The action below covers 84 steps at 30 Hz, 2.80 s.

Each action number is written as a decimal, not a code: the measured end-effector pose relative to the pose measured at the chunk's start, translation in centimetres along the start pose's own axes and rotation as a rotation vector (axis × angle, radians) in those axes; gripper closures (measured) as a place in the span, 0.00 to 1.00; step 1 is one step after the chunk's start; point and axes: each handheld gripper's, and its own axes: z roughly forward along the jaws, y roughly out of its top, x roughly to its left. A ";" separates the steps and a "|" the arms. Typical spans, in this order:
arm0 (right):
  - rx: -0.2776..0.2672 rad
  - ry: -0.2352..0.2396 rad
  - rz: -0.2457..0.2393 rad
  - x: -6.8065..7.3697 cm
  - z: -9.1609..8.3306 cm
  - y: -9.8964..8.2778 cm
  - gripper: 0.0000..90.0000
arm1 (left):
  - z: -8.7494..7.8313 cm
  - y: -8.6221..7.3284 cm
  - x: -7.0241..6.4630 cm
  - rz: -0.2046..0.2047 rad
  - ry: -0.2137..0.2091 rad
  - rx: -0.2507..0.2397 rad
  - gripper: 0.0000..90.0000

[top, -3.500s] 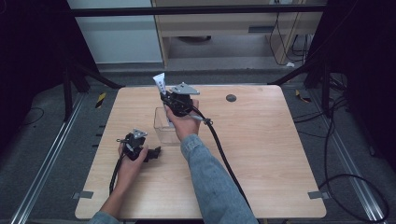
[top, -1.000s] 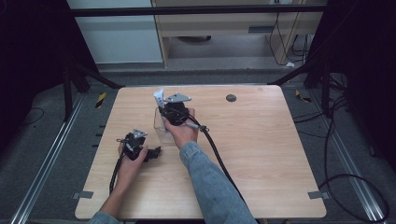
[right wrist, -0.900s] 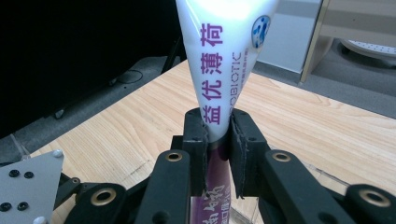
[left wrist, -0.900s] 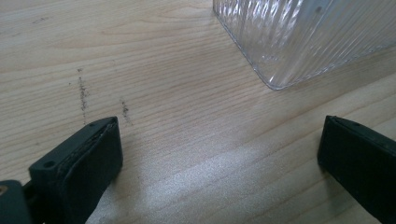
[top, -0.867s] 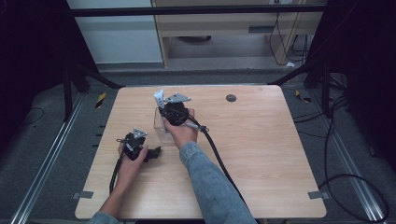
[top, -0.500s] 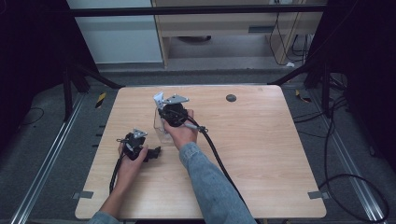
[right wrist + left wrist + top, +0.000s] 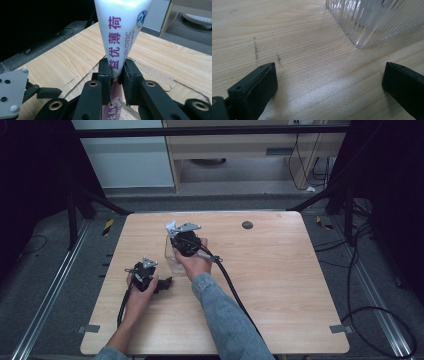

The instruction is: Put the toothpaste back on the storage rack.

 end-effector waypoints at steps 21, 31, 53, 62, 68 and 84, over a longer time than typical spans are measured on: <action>0.033 -0.020 -0.022 0.5 1.3 0.9 0.86 | 0.0 0.0 0.0 0.001 -0.001 0.001 0.00; 0.040 -0.021 -0.005 0.3 1.6 1.1 0.86 | 0.0 0.0 0.0 0.002 0.000 0.000 0.00; 0.047 -0.012 -0.021 0.4 1.4 1.5 0.80 | 0.0 0.0 0.0 0.003 -0.001 0.000 0.00; 0.056 -0.014 -0.019 0.0 1.2 1.2 0.78 | 0.0 0.0 0.0 0.002 0.000 0.000 0.00; 0.056 -0.016 -0.020 0.0 1.2 1.2 0.78 | 0.0 0.0 0.0 0.002 0.000 0.001 0.00; 0.064 -0.023 -0.036 -0.4 0.2 1.1 0.78 | 0.0 0.0 0.0 -0.004 0.005 -0.001 0.00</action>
